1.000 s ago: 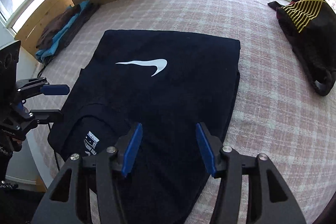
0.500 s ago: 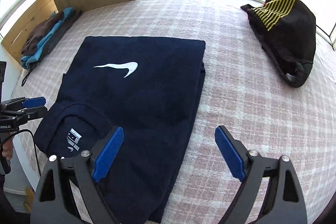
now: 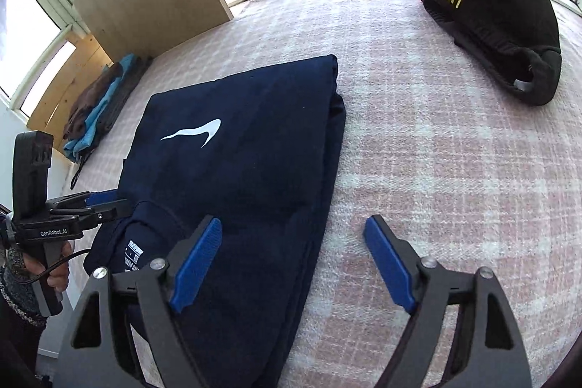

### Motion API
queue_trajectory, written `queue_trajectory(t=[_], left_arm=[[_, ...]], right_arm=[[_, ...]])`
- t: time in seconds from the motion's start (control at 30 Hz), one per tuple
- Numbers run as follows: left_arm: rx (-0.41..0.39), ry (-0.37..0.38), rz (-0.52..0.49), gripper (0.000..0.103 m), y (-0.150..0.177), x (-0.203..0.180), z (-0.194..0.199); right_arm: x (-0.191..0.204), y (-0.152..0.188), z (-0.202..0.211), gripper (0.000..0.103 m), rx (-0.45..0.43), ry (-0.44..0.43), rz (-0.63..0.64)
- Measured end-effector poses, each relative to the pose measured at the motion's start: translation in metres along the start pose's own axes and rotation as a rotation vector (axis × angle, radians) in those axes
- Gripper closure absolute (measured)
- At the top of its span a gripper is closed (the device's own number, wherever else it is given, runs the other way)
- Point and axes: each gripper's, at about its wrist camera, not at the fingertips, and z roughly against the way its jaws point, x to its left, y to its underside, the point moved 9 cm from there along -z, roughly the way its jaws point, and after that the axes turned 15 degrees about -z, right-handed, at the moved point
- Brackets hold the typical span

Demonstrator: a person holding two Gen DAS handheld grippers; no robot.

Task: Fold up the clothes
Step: 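Grasp the folded navy shirt with the left gripper while the right gripper grasps beside it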

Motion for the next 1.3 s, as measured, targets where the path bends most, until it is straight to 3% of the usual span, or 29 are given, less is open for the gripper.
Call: queue_trajectory(t=[0.07,0.27,0.33,0.4,0.5,0.67,0.93,1.07,1.2,1.3], left_arm=[[-0.007,0.013,-0.002,0.037,-0.001,-0.003,-0.001],[-0.002,-0.001,-0.028,0.041,-0.003,-0.006,-0.002],[-0.009,0.004,-0.026,0.051,-0.003,-0.005,-0.001],[-0.017,0.014,-0.02,0.076,-0.004,-0.005,-0.001],[-0.047,0.112,0.045,0.085,-0.004,-0.003,0.001],[-0.091,0.161,0.064,0.087,-0.008,-0.005,0.013],[-0.189,0.157,0.044,0.088,-0.029,-0.013,0.047],[-0.232,0.144,0.02,0.088,-0.039,-0.014,0.069],[-0.241,0.108,0.008,0.088,-0.039,-0.01,0.076],[-0.216,0.136,0.034,0.088,-0.031,-0.006,0.063]], right_arm=[[-0.002,0.003,-0.005,0.091,0.036,-0.044,-0.022],[0.0,0.01,-0.004,0.088,0.11,-0.093,-0.059],[0.006,0.011,-0.002,0.089,0.119,-0.08,-0.022],[0.01,0.009,-0.003,0.09,0.133,-0.081,-0.022],[0.014,0.007,-0.005,0.093,0.16,-0.101,-0.044],[0.02,0.001,0.007,0.093,0.181,-0.254,-0.152],[0.051,-0.011,0.037,0.093,0.139,-0.361,-0.174],[0.079,-0.019,0.054,0.093,0.111,-0.398,-0.123],[0.09,-0.019,0.05,0.093,0.111,-0.37,-0.1],[0.087,-0.012,0.04,0.094,0.12,-0.339,-0.097]])
